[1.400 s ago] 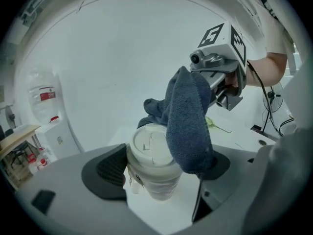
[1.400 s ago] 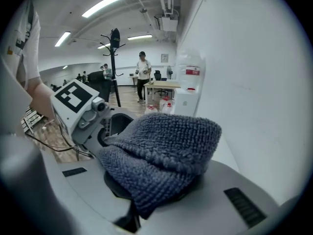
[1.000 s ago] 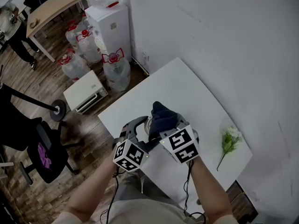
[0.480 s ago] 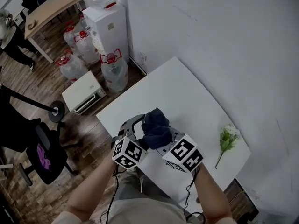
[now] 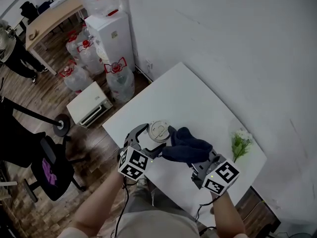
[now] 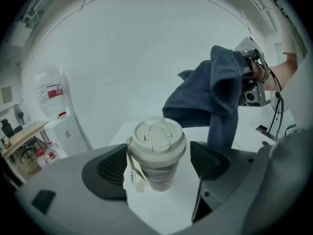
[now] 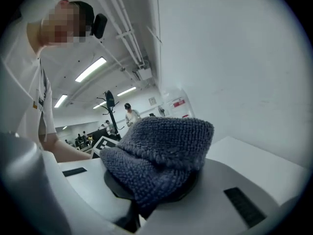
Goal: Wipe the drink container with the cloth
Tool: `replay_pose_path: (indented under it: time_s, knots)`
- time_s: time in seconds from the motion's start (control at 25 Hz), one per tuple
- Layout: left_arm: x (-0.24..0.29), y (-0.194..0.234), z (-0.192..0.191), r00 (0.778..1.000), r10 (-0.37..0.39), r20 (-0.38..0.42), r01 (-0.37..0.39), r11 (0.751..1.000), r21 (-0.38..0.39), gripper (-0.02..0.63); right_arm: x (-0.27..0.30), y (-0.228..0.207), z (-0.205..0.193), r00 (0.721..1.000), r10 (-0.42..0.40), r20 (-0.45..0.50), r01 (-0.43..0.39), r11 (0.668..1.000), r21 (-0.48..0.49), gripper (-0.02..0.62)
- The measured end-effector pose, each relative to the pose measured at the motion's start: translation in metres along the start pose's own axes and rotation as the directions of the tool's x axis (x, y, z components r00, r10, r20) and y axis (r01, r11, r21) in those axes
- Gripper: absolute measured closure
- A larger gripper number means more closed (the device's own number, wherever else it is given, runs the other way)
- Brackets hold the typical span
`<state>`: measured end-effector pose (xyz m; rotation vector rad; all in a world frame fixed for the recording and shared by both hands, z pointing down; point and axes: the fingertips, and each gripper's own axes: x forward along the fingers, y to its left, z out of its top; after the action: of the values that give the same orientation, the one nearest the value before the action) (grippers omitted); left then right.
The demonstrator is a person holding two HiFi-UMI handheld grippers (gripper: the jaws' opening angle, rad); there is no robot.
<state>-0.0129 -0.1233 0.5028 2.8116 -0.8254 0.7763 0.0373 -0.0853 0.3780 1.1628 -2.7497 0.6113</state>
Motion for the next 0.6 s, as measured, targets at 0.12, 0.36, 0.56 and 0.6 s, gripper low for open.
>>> replay_pose_path:
  time_s: [0.12, 0.36, 0.56, 0.6]
  knots:
    - [-0.012, -0.002, 0.002, 1.000, 0.008, 0.006, -0.008, 1.000, -0.013, 0.190, -0.019, -0.002, 0.021, 0.997, -0.044, 0.071, 0.047, 0.998, -0.043, 0.549]
    - [-0.036, 0.006, 0.025, 0.999, 0.027, 0.041, -0.027, 1.000, -0.014, 0.192, -0.037, 0.002, 0.040, 0.984, -0.084, 0.158, 0.101, 0.990, -0.099, 0.354]
    - [-0.034, 0.013, 0.045, 0.998, 0.007, 0.056, -0.006, 1.000, -0.010, 0.192, -0.048, 0.006, 0.040, 0.978, -0.093, 0.187, 0.117, 0.986, -0.123, 0.296]
    - [-0.031, 0.013, 0.048, 0.998, -0.010, 0.057, 0.010, 1.000, -0.011, 0.190, -0.050, 0.005, 0.038, 0.978, -0.095, 0.187, 0.119, 0.985, -0.122, 0.295]
